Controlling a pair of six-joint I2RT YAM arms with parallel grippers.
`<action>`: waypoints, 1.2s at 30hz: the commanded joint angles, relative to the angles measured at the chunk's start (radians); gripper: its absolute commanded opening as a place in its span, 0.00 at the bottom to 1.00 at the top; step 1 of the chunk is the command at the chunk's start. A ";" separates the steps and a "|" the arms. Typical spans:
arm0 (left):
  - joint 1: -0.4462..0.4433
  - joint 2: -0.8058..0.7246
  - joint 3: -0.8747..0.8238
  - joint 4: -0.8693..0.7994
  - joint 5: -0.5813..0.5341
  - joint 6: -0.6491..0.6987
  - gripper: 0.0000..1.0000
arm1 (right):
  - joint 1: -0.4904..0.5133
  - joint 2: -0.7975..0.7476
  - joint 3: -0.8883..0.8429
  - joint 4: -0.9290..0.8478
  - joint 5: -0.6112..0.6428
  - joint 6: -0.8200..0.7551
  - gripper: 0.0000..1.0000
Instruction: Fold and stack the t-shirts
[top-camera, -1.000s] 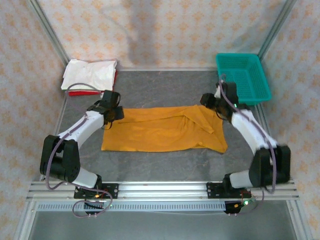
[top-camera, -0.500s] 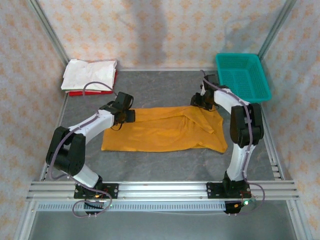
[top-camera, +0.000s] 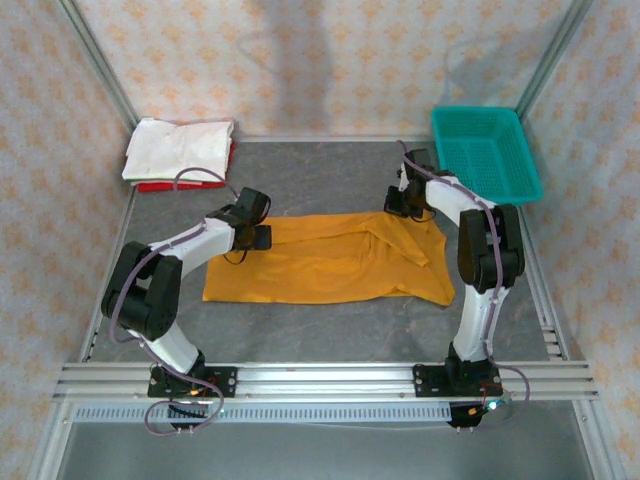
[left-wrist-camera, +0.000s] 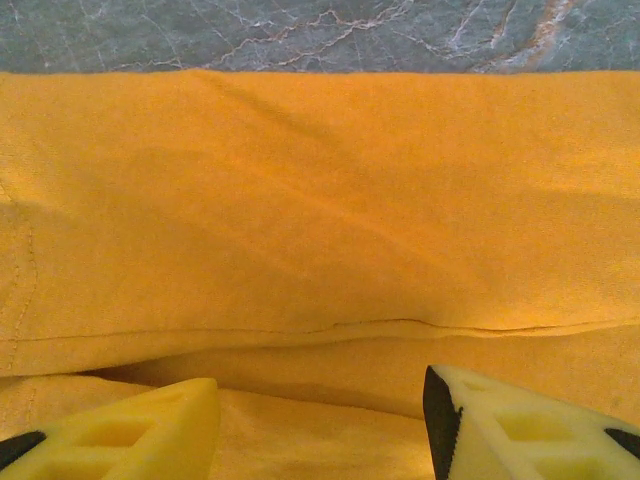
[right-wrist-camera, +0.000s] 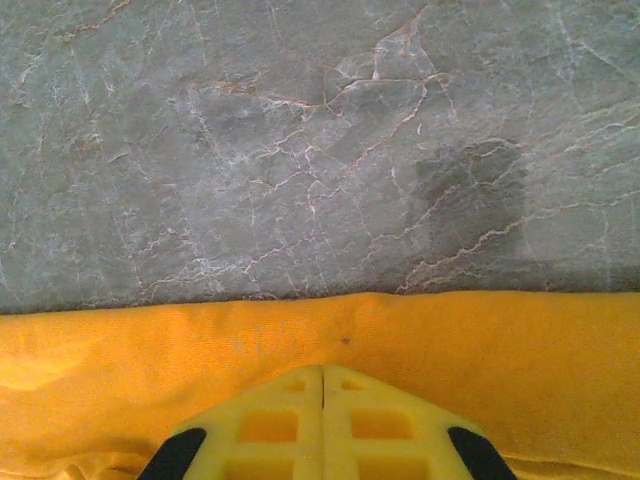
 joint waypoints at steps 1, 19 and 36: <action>0.000 0.005 0.020 0.001 -0.055 -0.015 0.56 | 0.013 -0.087 -0.018 -0.003 0.012 -0.015 0.00; 0.007 -0.088 -0.011 -0.021 -0.132 -0.027 0.57 | 0.193 -0.534 -0.337 -0.123 0.115 0.008 0.00; 0.034 -0.005 0.072 -0.024 -0.098 0.018 0.58 | 0.347 -0.594 -0.487 -0.178 0.191 0.070 0.52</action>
